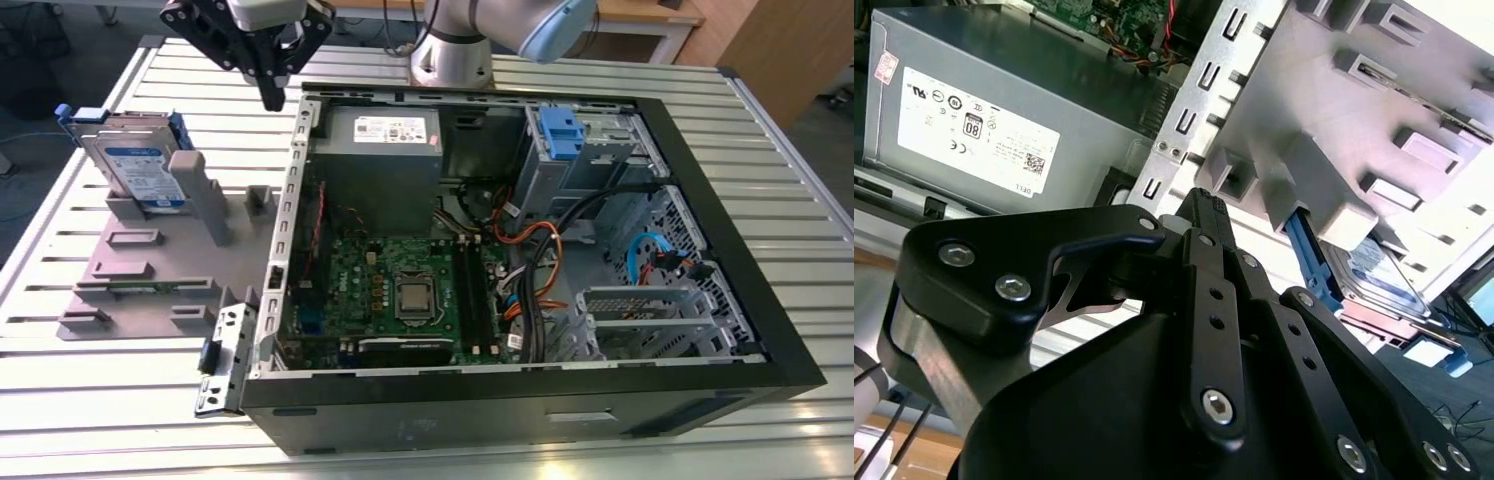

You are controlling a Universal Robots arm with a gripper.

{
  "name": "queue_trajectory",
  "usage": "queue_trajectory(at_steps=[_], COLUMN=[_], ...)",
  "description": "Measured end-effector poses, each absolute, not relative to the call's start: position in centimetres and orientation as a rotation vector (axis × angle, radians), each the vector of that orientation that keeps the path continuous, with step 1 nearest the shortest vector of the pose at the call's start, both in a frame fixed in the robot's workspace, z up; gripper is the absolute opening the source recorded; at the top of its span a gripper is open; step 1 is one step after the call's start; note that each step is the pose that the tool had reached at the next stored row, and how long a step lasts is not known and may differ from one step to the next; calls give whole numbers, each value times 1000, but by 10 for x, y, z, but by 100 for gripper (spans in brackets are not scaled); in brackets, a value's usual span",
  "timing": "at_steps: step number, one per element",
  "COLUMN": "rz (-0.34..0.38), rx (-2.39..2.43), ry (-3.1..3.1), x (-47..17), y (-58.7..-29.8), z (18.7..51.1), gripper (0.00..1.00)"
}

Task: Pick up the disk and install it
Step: 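Reach for the disk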

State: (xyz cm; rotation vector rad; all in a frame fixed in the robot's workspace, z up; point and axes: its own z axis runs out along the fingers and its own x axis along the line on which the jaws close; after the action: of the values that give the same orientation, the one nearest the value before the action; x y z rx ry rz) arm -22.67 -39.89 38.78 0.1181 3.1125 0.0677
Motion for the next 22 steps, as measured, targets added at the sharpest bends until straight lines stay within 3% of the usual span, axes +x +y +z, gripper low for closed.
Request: queue_trajectory(at_steps=[22], rz=[68], rx=[118], ry=[3112], x=[-240], y=[-399], z=[387], gripper=[10])
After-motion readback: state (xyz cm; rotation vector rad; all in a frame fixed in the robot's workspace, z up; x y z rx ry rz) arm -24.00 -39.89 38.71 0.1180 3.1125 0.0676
